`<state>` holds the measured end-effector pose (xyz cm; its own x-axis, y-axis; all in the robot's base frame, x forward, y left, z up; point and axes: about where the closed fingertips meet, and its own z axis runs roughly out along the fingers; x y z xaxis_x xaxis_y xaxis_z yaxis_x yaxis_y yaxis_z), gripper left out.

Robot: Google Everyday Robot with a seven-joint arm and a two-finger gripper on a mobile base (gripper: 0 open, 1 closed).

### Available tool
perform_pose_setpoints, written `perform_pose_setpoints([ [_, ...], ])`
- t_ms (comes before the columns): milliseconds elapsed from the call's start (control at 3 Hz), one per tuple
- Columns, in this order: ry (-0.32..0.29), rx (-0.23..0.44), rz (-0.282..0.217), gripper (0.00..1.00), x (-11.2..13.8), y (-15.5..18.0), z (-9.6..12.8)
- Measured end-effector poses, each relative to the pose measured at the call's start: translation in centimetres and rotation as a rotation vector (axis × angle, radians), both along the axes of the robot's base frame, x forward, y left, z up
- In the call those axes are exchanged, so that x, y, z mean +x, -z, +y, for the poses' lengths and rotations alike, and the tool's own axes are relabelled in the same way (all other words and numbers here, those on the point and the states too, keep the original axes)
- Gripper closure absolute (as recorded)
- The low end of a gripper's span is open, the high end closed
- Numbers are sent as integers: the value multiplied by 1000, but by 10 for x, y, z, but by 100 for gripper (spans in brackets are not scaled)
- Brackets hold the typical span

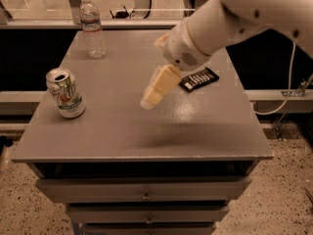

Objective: Knock 7up can over

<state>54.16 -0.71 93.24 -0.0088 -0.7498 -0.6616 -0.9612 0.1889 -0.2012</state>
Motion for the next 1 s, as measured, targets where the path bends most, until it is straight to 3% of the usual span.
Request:
perform_pose_setpoints([
  [333,-44,134,-2,0,29,7,63],
  [667,-80,261,17,0,43,14,118],
  [1000,-103,359,53,0,39,17,154],
])
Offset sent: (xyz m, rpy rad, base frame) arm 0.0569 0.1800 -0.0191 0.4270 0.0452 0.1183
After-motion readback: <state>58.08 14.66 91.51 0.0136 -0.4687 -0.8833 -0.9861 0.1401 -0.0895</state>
